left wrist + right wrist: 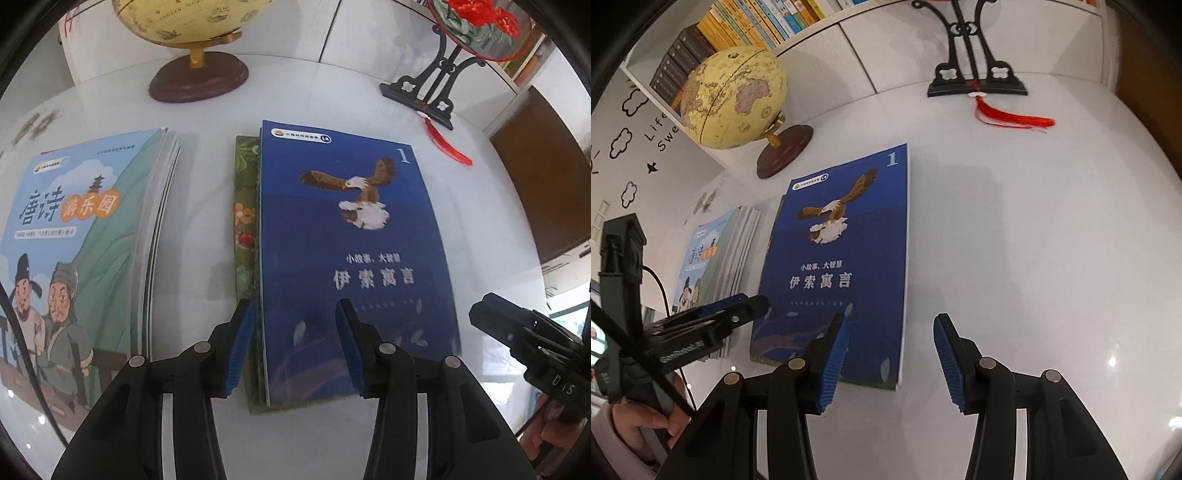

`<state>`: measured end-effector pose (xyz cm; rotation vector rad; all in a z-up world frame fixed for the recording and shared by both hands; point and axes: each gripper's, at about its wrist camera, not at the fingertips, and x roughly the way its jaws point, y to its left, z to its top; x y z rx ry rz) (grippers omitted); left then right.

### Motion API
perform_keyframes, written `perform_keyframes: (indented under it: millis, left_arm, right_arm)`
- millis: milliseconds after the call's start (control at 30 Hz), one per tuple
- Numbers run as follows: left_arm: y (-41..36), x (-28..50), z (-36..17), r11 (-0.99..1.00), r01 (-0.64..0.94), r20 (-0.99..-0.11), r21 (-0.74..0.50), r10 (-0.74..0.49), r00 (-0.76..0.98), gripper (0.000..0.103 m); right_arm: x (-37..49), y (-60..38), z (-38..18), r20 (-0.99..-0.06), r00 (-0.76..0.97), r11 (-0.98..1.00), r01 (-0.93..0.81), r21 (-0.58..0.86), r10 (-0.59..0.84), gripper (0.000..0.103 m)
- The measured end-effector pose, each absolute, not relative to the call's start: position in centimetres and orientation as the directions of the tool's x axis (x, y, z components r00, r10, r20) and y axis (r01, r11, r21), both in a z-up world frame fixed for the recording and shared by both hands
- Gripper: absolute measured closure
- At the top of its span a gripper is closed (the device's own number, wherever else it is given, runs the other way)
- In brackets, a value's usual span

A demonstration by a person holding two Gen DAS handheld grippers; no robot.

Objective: Organize books

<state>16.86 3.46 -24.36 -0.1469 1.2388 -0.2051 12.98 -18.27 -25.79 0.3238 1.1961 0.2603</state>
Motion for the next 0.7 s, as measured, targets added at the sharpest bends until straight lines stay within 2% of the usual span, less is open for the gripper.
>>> perform_keyframes:
  millis: [200, 367, 533, 600, 700]
  left_arm:
    - [2.5, 17.4, -25.4, 0.978, 0.084, -0.935, -0.191, -0.207, 0.289, 0.055]
    - [2.3, 17.2, -24.6, 0.973, 0.105, -0.928, -0.206, -0.228, 0.294, 0.045]
    - [2.3, 16.3, -23.4, 0.964, 0.133, -0.907, -0.228, -0.260, 0.331, 0.040]
    - [2.2, 15.8, -23.0, 0.954, 0.151, -0.898, -0.258, -0.294, 0.328, 0.040]
    - [1.3, 15.1, -22.6, 0.952, 0.183, -0.901, -0.246, -0.294, 0.319, 0.040]
  right_arm:
    - [14.9, -16.8, -27.8, -0.876, 0.298, 0.923, -0.065, 0.378, 0.380, 0.057]
    - [15.6, -16.0, -28.9, -0.872, 0.258, 0.908, -0.065, 0.414, 0.416, 0.055]
    - [15.0, -17.2, -28.0, -0.861, 0.302, 0.910, -0.073, 0.408, 0.410, 0.083]
    - [14.9, -18.4, -27.7, -0.840, 0.310, 0.891, -0.052, 0.451, 0.444, 0.087]
    - [14.4, -19.1, -26.9, -0.835, 0.319, 0.888, -0.055, 0.456, 0.448, 0.087]
